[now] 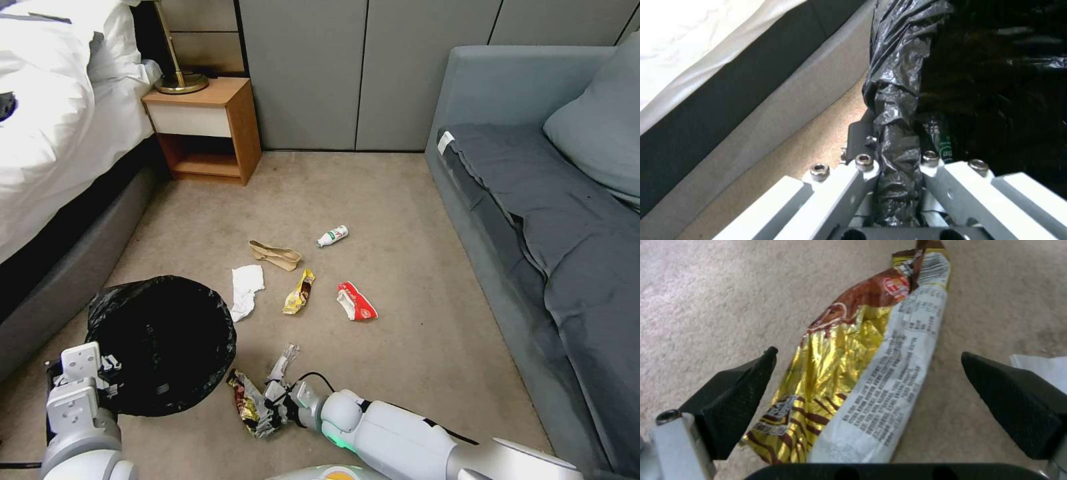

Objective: Pick up the trash bin, then pick up the garbage from the floor and place it into the trash bin.

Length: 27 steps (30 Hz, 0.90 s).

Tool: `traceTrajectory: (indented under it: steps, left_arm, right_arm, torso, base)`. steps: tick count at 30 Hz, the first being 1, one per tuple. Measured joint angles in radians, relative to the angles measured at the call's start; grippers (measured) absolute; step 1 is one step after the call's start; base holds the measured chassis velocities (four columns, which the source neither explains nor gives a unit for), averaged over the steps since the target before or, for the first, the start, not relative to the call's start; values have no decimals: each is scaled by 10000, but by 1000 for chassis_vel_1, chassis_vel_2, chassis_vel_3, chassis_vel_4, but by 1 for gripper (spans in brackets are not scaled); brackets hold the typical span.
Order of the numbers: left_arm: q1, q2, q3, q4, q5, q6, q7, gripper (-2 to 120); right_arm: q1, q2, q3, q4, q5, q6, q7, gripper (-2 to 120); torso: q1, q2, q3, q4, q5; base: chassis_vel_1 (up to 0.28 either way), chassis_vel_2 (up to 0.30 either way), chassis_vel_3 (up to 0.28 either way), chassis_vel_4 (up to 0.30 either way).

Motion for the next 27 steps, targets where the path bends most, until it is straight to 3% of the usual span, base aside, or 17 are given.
traceTrajectory:
  steps: [4,9,14,27]
  left_arm:
    - [59,-1,-9,-43,3,-8,0,1]
    - [135,0,-14,-124,15,-19,0,1]
    - [157,0,-5,-160,24,-23,1,1]
    - [236,0,15,-205,32,-45,-5,1]
  right_arm:
    - [-22,41,-19,-81,-27,75,-29,94]
    - [-86,86,-12,-135,-34,172,-79,71]
    - [-132,103,37,-161,-35,185,-80,58]
    - [-206,103,196,-244,-174,344,-73,7]
  torso:
    - [0,0,0,0,1]
    - [0,0,0,0,1]
    - [-1,0,0,0,0]
    - [-1,1,0,0,-1]
  base:
    - [0,0,0,0]
    - [0,0,0,0]
    - [0,0,0,0]
    - [0,0,0,0]
